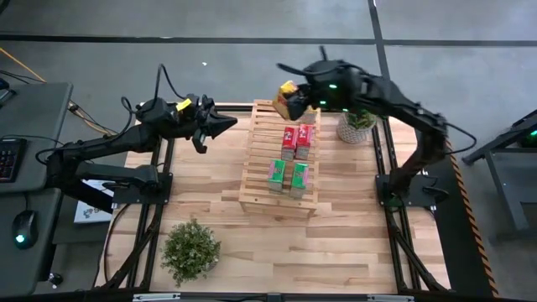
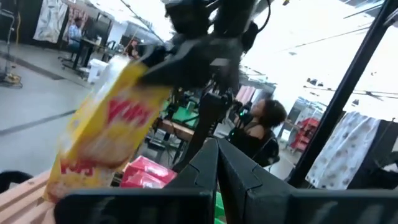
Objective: Stack cereal on shelf
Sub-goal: Put the yellow cereal box on the shelf aligned with other yellow cereal box
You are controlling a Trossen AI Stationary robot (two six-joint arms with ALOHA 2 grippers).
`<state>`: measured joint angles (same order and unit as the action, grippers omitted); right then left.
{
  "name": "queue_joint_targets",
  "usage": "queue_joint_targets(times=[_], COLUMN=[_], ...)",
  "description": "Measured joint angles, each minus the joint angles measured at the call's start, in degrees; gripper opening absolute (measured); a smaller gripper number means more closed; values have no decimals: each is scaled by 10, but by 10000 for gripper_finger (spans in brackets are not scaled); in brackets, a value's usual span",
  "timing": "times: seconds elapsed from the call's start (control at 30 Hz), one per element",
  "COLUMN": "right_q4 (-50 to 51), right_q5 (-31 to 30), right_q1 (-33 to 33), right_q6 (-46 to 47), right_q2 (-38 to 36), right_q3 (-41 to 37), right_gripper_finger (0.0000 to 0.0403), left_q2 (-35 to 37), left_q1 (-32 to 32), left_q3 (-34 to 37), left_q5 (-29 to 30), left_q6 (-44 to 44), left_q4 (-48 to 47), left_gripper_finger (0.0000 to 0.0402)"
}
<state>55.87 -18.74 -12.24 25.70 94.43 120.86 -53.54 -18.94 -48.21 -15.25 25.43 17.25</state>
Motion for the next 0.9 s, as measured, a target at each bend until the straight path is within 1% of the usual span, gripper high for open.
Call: queue_joint_targets(times=[0.13,0.33,0.43,0.67,0.8,0.9], right_q4=[16,49,54,108,124,123], right_q5=[6,-11,-27,-107,-141,-155], right_q1=[-24,-43,-43,-30,-18,-12], right_q6=[15,98,141,244,283,300], right_q2=[42,79,82,87,89,90], right_q3=[2,2,2,2,2,2], right_gripper_finger=[199,199,199,199,199,199], left_q2=[0,0,0,0,0,0], left_q1=[0,0,0,0,0,0], left_q3=[0,0,0,0,0,0], left_q5=[3,3,3,5,5,5], left_q6=[1,11,10,15,14,14], left_q4=[4,4,4,3,4,3], left_gripper_finger=[0,0,0,0,0,0])
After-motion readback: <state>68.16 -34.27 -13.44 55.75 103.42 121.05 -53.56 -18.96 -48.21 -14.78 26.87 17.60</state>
